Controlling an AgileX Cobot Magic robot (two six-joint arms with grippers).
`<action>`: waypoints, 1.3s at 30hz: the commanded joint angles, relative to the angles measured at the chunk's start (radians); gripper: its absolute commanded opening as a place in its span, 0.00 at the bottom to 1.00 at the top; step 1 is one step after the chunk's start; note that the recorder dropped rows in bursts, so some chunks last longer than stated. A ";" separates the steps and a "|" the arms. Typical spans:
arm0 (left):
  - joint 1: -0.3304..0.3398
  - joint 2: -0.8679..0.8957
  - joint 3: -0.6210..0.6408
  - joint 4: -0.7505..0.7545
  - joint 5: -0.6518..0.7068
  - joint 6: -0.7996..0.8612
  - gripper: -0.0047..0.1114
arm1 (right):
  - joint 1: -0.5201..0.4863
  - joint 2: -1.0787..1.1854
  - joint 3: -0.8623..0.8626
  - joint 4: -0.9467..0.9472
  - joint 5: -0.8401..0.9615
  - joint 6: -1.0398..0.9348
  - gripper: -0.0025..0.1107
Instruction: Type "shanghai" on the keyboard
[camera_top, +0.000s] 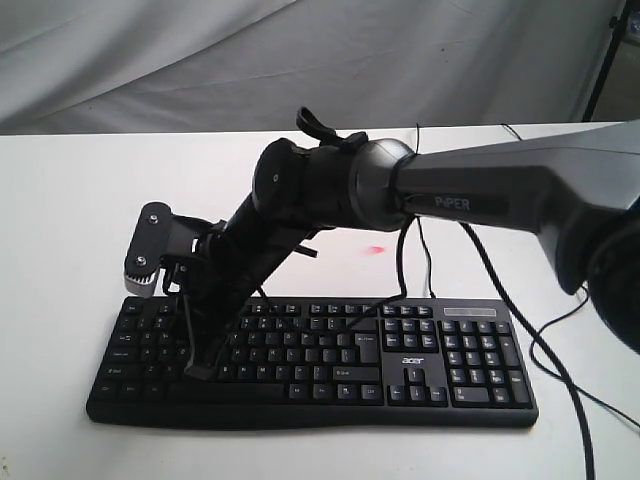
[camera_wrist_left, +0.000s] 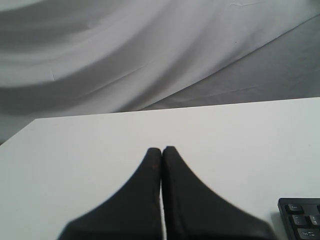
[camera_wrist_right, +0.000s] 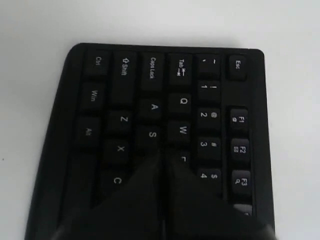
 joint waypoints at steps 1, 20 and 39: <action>-0.004 0.003 0.005 -0.001 -0.006 -0.003 0.05 | -0.009 -0.028 0.033 -0.003 -0.018 0.007 0.02; -0.004 0.003 0.005 -0.001 -0.006 -0.003 0.05 | -0.057 -0.128 0.200 -0.034 -0.071 0.001 0.02; -0.004 0.003 0.005 -0.001 -0.006 -0.003 0.05 | -0.057 -0.125 0.200 -0.026 -0.053 -0.017 0.02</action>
